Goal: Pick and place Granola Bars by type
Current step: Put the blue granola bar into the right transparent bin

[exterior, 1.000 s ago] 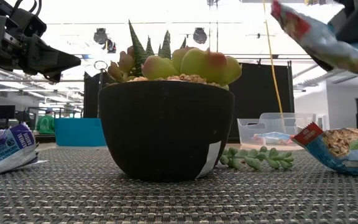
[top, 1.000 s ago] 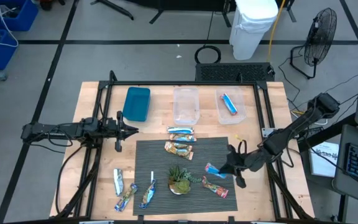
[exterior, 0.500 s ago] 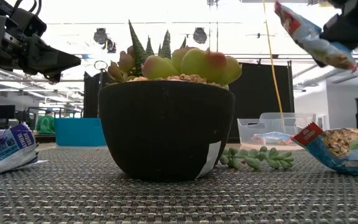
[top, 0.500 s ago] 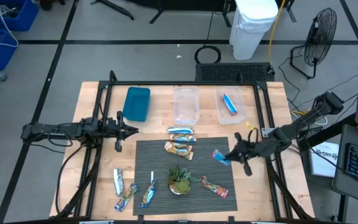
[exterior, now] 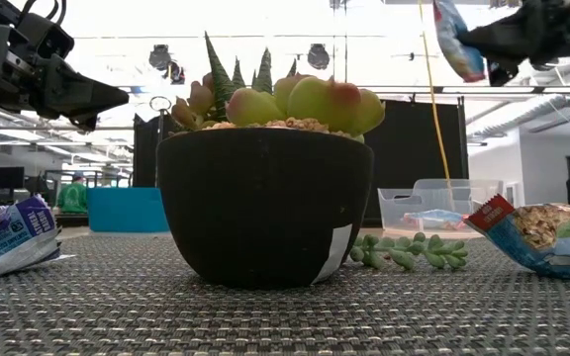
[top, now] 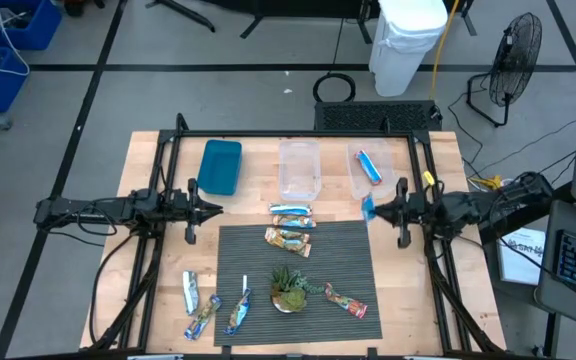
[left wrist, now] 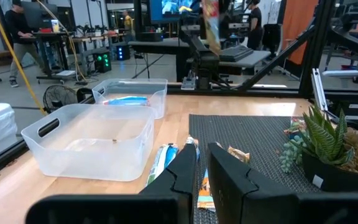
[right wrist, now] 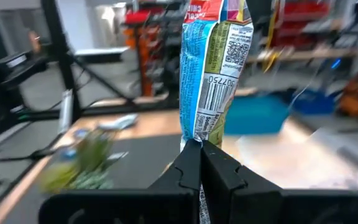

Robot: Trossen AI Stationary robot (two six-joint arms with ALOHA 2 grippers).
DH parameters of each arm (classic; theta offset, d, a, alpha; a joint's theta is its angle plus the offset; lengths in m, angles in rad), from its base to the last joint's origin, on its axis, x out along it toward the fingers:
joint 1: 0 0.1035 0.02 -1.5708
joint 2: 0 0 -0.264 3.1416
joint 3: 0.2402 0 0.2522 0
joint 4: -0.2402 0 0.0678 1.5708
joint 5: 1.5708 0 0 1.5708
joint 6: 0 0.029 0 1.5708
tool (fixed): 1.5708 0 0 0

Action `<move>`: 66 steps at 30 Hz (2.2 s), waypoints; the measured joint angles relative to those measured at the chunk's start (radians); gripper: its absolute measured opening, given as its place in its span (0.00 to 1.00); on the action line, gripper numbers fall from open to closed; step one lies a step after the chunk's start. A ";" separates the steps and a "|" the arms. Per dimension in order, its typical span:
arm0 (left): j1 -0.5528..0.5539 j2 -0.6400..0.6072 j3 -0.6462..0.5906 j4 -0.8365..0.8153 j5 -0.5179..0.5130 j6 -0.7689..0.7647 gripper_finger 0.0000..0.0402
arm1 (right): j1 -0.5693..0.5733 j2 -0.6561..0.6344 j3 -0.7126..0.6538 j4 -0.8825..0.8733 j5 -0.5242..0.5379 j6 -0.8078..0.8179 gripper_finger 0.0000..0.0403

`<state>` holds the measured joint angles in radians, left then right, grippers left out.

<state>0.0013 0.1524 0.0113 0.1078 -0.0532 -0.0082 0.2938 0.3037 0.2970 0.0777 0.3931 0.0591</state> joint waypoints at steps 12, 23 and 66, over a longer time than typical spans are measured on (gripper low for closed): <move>0.000 0.000 0.000 0.000 0.000 0.000 0.12 | -0.301 -0.009 0.045 0.111 0.007 -0.053 0.00; 0.000 0.000 0.000 0.000 0.000 0.000 0.12 | -0.606 0.159 0.192 -0.163 0.116 0.074 0.00; 0.000 0.000 0.000 0.000 0.000 0.000 0.12 | -0.943 0.823 0.219 -0.217 -0.338 0.229 0.00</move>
<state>0.0013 0.1524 0.0113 0.1078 -0.0532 -0.0082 -0.6487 1.1267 0.5163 -0.1390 0.0555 0.2878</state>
